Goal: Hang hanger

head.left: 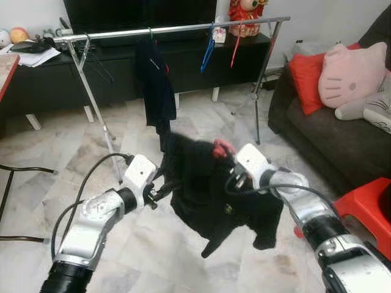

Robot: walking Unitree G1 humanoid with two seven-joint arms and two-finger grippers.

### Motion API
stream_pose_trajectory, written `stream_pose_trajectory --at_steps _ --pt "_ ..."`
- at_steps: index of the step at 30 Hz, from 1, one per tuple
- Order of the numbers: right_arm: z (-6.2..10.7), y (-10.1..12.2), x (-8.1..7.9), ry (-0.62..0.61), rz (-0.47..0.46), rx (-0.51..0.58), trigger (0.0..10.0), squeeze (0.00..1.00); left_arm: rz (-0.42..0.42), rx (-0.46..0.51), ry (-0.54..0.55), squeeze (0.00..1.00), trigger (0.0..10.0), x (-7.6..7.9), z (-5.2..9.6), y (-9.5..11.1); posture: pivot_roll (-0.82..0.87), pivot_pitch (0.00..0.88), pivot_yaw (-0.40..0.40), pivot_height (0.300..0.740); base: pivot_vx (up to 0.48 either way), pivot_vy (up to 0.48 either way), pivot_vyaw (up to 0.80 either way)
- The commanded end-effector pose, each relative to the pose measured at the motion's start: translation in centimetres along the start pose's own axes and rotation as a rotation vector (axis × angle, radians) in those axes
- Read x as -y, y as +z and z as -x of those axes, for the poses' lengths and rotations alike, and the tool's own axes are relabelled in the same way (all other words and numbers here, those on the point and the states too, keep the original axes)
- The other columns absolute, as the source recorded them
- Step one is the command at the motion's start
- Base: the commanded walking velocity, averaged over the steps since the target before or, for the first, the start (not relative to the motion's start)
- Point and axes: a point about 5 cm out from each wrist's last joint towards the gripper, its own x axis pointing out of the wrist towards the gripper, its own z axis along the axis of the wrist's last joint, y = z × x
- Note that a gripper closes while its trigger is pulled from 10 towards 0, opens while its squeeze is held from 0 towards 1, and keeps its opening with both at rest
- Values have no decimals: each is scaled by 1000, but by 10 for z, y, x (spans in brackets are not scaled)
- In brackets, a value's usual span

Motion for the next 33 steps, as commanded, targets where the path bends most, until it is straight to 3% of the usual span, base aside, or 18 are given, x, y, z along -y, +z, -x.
stream_pose_trajectory --at_steps 1,6,7,8,9,10,16,20,23,27,28,29,33 --pt "6 15 3 68 84 69 0 0 -6 -11 -79 0 10000 8 0 2 -29 0 -55 740 0 0 0" --pt "16 17 -3 200 94 148 0 0 15 -23 -171 0 10000 17 -1 0 -30 0 -60 740 0 0 0" --pt "20 22 -4 238 75 201 0 0 19 -23 -210 82 10000 21 -3 1 -32 0 -62 740 0 0 0" --pt "21 23 -4 252 68 217 0 0 23 -21 -229 353 10000 23 -4 2 -34 0 -62 740 0 0 0" --pt "23 25 -5 270 62 234 0 0 29 -16 -250 827 10000 26 -4 3 -36 0 -62 740 0 0 0" --pt "24 27 -6 289 58 244 0 0 32 -12 -268 1000 10000 29 -5 4 -36 0 -62 740 0 0 0" --pt "26 22 -11 352 94 207 0 0 0 -5 -299 1000 10000 26 -7 16 -40 0 -66 740 0 0 0" --pt "27 14 -7 318 96 164 0 0 5 17 -352 1000 10000 28 5 29 -36 0 -70 740 0 0 0" --pt "25 5 -1 252 75 107 0 0 -7 -34 -400 1000 10000 36 15 22 -29 0 -74 740 0 0 0" --pt "23 0 -2 259 98 60 0 0 -16 -87 -397 1000 10000 38 16 9 -23 0 -76 740 0 0 0" --pt "23 -1 -3 270 103 53 0 0 -43 -114 -385 118 10000 37 15 4 -26 0 -77 740 0 0 0" --pt "23 0 -4 280 103 53 0 0 -61 -135 -375 0 10000 36 15 1 -26 0 -77 740 0 0 0" --pt "25 3 -12 379 136 63 0 0 -89 -194 -330 0 10000 33 10 -6 -29 0 -82 740 0 0 0"
